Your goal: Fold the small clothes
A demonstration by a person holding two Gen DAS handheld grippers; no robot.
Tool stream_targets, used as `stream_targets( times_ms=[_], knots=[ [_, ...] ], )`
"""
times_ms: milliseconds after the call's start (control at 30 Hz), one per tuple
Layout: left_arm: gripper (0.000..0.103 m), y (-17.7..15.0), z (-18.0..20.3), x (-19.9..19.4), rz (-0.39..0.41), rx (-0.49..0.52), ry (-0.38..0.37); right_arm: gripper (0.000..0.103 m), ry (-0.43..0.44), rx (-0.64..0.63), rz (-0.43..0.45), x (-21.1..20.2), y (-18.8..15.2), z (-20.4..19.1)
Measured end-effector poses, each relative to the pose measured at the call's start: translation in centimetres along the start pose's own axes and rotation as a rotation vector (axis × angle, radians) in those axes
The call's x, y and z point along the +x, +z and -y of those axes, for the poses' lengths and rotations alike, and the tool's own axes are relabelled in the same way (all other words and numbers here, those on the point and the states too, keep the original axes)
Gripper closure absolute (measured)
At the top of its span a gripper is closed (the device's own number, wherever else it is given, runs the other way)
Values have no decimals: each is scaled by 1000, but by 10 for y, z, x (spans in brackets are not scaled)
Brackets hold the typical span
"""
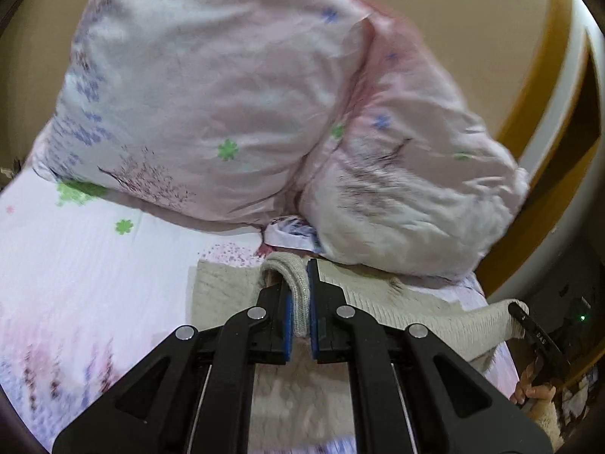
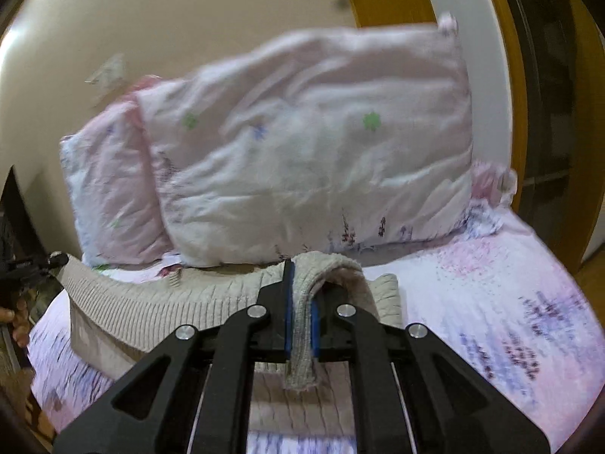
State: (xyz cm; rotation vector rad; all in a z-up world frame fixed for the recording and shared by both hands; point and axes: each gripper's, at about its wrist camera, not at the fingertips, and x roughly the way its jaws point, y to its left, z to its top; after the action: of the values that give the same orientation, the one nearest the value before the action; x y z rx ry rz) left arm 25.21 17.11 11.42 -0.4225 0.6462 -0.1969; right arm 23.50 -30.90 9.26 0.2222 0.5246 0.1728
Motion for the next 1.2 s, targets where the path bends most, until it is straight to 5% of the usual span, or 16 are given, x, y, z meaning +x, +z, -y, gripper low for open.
stream_targets(
  times_ms=[200,433,667,733,833,1000,1200],
  knots=[
    [97,-10,-41,80,-133,-121,35,96,-39,153,-201,86,-17,33],
    [97,-16,-54,97,-176,-178,5,95,-24,235,-271,114,-21,44],
    [94,-8,-55,102,-205,-242,-57,57,71,425,-268,125,-9,64],
    [77,-4,-53,97,-191,-249,-76,49,61,414,-219,114,-3,65],
    [54,0,-48,80,-140,-213,-43,49,43,387,-187,94,0,67],
    [54,-8,-38,49,-119,-85,34,63,-28,251,-193,62,-12,63],
    [55,-40,-31,33,-179,38,123,64,-84,152,-257,52,-38,60]
  ],
)
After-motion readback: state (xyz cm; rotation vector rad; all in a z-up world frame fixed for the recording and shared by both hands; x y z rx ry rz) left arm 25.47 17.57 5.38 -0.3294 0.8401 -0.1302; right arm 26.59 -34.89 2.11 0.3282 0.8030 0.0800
